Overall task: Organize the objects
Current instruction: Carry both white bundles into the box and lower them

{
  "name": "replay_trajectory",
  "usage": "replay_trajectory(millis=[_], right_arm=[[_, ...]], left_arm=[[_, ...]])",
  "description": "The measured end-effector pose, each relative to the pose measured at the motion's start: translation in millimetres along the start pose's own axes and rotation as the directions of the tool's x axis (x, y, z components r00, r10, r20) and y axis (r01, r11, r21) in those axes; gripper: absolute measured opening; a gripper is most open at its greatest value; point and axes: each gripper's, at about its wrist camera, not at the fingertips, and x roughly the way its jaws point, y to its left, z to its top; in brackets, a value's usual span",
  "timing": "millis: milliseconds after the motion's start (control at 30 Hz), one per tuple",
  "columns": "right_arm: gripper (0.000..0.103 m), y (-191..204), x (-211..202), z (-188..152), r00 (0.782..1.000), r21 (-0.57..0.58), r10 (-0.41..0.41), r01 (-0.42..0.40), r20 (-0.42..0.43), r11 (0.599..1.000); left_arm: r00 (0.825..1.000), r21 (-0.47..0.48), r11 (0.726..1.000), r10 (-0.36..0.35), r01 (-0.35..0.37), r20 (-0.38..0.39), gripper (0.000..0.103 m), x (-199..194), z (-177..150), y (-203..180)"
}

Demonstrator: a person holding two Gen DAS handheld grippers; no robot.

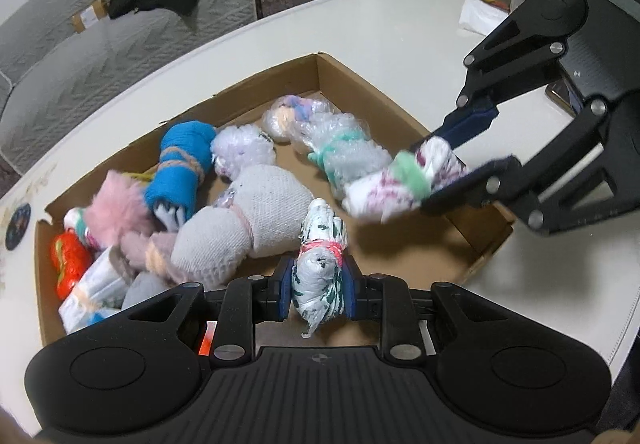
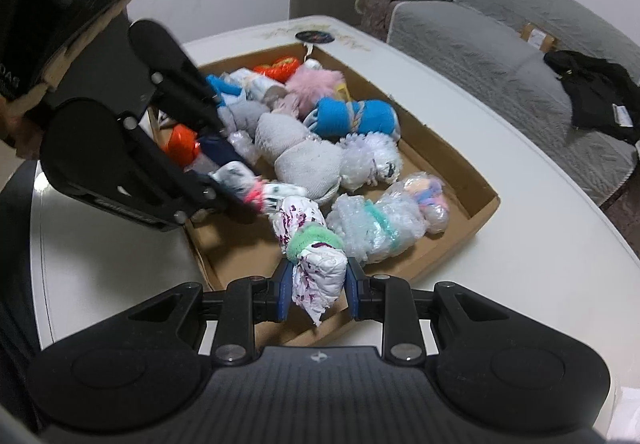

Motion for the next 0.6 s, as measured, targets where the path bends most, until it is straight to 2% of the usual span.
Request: replay_trajectory(millis=[200,600], right_arm=[[0.024,1,14,4,0.997,-0.069,0.022,-0.027,-0.067,0.997],[0.024,4,30,6,0.99,-0.114,0.043,-0.059,-0.134,0.992]], left_arm=[[1.0,-0.002,1.0,0.008,-0.008,-0.028,0.031,8,-2,-1],[0.998,-0.057,0.998,0.004,-0.007,-0.063,0.031,11,-15,-9]])
